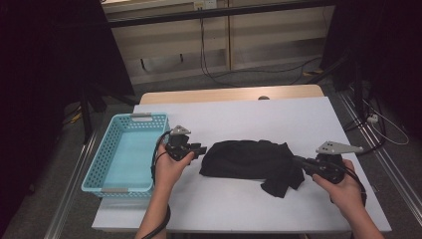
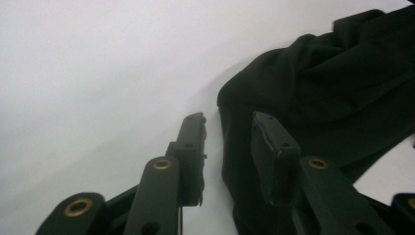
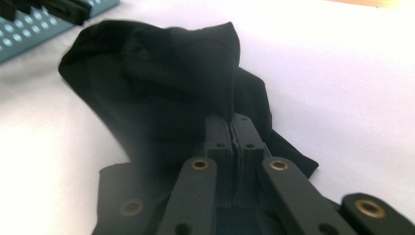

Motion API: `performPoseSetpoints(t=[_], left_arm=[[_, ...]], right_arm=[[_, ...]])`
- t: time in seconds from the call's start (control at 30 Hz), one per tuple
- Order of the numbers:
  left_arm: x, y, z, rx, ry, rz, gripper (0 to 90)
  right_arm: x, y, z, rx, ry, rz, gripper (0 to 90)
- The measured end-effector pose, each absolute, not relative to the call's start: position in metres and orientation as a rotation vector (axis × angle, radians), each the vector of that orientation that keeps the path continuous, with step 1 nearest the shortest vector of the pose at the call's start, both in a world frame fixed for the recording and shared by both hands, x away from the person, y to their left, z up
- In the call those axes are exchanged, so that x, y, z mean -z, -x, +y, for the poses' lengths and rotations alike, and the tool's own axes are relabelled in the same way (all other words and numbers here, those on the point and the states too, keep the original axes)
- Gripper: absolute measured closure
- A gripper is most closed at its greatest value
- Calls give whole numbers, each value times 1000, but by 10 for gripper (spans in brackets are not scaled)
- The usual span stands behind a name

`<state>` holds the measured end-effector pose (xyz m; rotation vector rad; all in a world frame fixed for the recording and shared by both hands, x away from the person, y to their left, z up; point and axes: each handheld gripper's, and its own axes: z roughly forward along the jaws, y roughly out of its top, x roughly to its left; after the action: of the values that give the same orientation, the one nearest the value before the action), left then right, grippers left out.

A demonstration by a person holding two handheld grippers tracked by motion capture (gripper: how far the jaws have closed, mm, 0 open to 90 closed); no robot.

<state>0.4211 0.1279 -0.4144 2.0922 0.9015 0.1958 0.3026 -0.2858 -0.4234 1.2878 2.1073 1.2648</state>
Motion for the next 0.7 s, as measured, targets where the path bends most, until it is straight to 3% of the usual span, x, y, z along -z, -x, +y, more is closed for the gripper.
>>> performPoseSetpoints(t=[0.4, 0.7], left_arm=[[430, -409, 114, -201, -2235, 871, 628], [433, -408, 115, -161, -2258, 887, 833]], right_arm=[[427, -306, -278, -1249, -1281, 2117, 877], [426, -306, -275, -1248, -1262, 2123, 877]])
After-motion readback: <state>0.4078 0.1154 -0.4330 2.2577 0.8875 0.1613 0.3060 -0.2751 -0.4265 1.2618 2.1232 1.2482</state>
